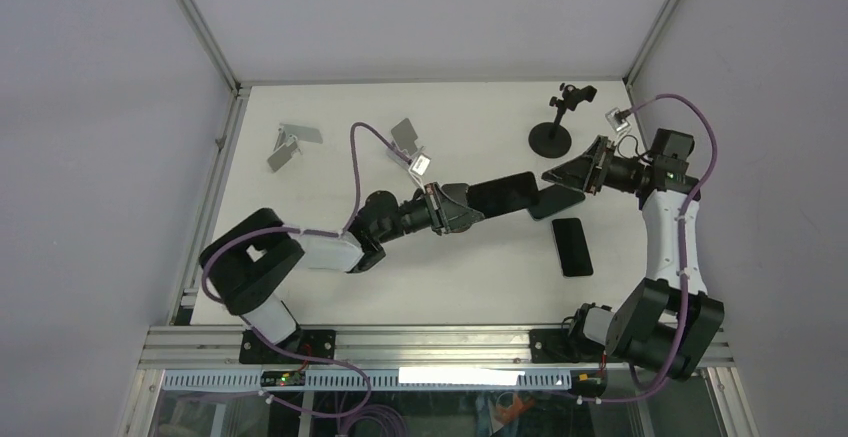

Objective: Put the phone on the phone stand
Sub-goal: Pick up the phone at the center of the board.

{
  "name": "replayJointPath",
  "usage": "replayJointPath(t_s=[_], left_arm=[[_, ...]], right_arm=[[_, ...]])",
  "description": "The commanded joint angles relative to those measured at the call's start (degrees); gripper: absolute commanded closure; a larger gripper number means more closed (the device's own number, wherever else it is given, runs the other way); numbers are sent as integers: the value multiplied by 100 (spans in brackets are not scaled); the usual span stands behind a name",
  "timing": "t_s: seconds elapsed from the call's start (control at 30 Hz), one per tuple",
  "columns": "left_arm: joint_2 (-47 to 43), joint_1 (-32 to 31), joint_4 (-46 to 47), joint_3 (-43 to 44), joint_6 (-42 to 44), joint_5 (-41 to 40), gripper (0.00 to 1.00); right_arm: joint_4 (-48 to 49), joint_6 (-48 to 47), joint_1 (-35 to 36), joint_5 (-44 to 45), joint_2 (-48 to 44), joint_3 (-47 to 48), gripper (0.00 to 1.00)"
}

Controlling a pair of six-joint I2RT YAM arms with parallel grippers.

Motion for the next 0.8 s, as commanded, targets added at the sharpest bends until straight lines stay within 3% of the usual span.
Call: replayJointPath(t_s=[0.0,0.13,0.23,0.37,0.53,0.77], left_arm=[[-1384,0,-1948,53,1660,798,100],[-2272,-5,-5157,655,3229,1301,100],[-2539,-5,-6425,942,3948,1613,100],[-2532,-6,-7349,1298,4526,2030,100],[-2281,-24,-7724,1760,5011,2376,100],[-1776,-66,-8254,2455,5555,2627,100]], right_arm=[[-2414,-2998,141,-71,-11,658,13],[-2856,-4380,550,467,-178,586,2],[-2536,-4724,1138,872,-529,258,1],[-2050,-5075,1812,898,-1054,-247,1],[-2382,-5558,2365,632,-871,-330,2],[-2266,-5412,3332,1030,-385,-349,18]])
